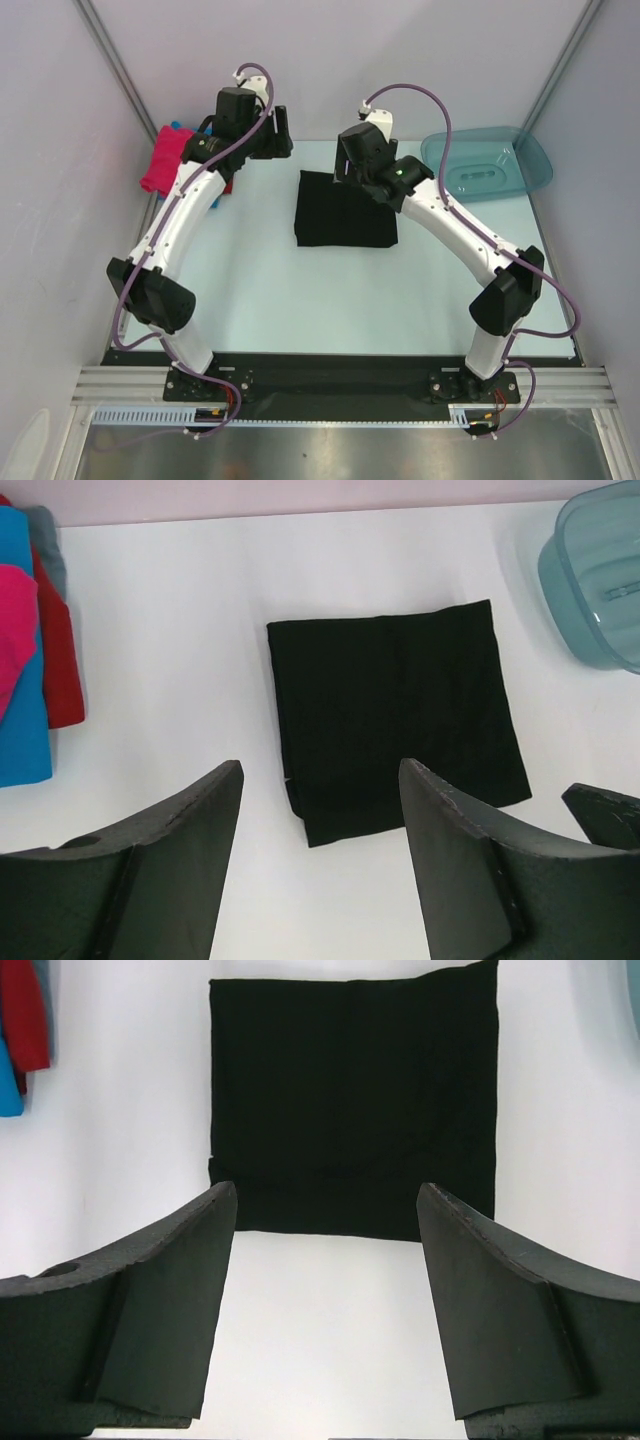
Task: Fold and stack the t-shirts
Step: Neatly place the folded tshirt to the corner
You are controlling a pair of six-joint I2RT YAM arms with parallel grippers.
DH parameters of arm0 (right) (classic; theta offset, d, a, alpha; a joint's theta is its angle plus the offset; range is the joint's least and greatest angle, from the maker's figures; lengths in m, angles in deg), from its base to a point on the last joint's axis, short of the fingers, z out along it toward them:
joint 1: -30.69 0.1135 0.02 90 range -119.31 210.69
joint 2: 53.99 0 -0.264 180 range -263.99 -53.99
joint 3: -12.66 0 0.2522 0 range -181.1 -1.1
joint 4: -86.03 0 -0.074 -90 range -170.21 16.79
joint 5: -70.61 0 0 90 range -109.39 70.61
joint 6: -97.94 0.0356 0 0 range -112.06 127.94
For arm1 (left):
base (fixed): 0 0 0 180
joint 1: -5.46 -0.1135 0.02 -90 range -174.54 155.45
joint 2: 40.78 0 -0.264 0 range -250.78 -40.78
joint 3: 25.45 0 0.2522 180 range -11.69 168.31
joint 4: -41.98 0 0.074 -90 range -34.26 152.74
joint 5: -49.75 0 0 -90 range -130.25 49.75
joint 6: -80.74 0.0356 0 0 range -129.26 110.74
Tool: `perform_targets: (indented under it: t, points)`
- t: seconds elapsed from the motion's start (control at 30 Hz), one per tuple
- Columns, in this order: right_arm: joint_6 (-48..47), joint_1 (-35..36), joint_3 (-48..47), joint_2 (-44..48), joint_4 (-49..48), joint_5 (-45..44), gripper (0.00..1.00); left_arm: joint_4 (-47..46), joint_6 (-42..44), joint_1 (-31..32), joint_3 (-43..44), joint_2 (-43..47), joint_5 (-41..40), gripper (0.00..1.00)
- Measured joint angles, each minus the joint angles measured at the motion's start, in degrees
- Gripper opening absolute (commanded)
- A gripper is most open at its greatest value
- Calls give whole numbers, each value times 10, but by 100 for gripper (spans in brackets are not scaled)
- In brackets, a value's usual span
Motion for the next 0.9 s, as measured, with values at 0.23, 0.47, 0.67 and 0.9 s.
perform_targets:
  t: [0.23,0.47,0.67,0.9]
  points:
    - [-3,0,0,-2,1,-7,78,2,9,0,11,0,-13,71]
    - [-4,0,0,-3,3,-7,78,1,19,0,21,0,-13,72]
    - [-3,-1,0,-10,7,-6,78,1,18,0,21,0,-12,77]
    - [12,-21,-7,-38,37,26,79,-6,-4,-20,-3,0,24,100]
